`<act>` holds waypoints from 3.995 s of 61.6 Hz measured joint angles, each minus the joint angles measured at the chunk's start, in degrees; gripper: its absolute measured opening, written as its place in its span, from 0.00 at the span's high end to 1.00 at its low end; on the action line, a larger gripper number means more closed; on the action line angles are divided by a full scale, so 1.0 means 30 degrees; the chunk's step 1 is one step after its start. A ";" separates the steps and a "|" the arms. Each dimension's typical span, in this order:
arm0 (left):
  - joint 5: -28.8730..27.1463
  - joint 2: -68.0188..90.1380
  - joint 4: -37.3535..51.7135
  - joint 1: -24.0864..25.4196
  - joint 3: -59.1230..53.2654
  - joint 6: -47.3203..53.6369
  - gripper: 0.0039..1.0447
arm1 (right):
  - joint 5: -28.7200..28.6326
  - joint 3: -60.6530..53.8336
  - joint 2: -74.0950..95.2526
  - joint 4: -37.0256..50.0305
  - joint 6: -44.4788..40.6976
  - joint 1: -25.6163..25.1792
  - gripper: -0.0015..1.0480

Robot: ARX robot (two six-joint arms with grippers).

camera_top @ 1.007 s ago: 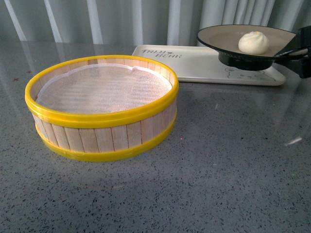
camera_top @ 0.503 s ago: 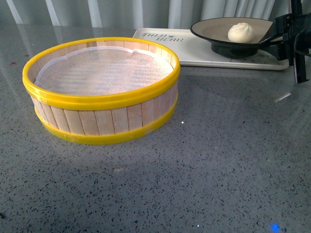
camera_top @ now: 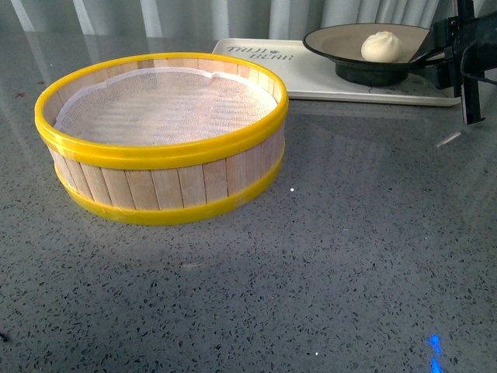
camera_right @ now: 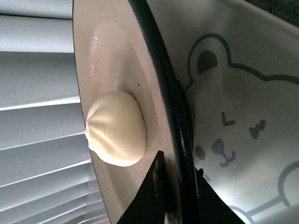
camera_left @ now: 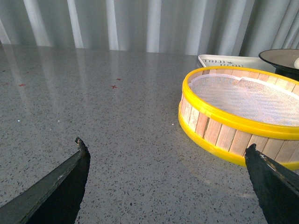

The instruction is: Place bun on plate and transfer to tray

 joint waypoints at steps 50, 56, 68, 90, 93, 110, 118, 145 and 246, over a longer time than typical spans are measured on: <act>0.0000 0.0000 0.0000 0.0000 -0.0007 0.0000 0.06 | 0.0029 -0.1902 -0.1253 0.1523 0.0838 0.0109 0.31; 0.0000 0.0000 0.0000 0.0000 -0.0007 0.0000 0.06 | 0.0284 -0.2907 -0.2208 0.1821 0.0933 0.0160 0.16; 0.0000 0.0000 0.0000 0.0000 -0.0007 0.0000 0.06 | 0.0736 -0.5268 -0.4881 0.2171 0.0495 0.0160 0.09; 0.0000 0.0000 0.0000 0.0000 -0.0007 0.0000 0.06 | 0.3133 -1.1336 -1.4535 0.1566 -0.6280 -0.1574 0.08; 0.0000 0.0000 0.0000 0.0000 -0.0007 0.0000 0.06 | 0.3592 -1.2065 -1.5686 0.1654 -0.7664 -0.1872 0.08; 0.0000 0.0000 0.0000 0.0000 -0.0007 0.0000 0.06 | 0.5085 -1.7777 -2.3125 0.4291 -1.7136 -0.4080 0.08; 0.0000 0.0000 0.0000 0.0000 -0.0007 0.0000 0.06 | 0.5377 -2.0669 -2.3744 0.6433 -2.0203 -0.4503 0.10; 0.0007 0.0000 0.0000 0.0000 -0.0007 0.0000 0.06 | 0.3155 -2.6578 -2.7707 0.7402 -2.5019 -0.1945 0.86; 0.0007 -0.0007 0.0000 0.0000 -0.0007 0.0000 0.06 | 0.5158 -2.9492 -4.1339 -0.3133 -2.5186 0.0175 0.98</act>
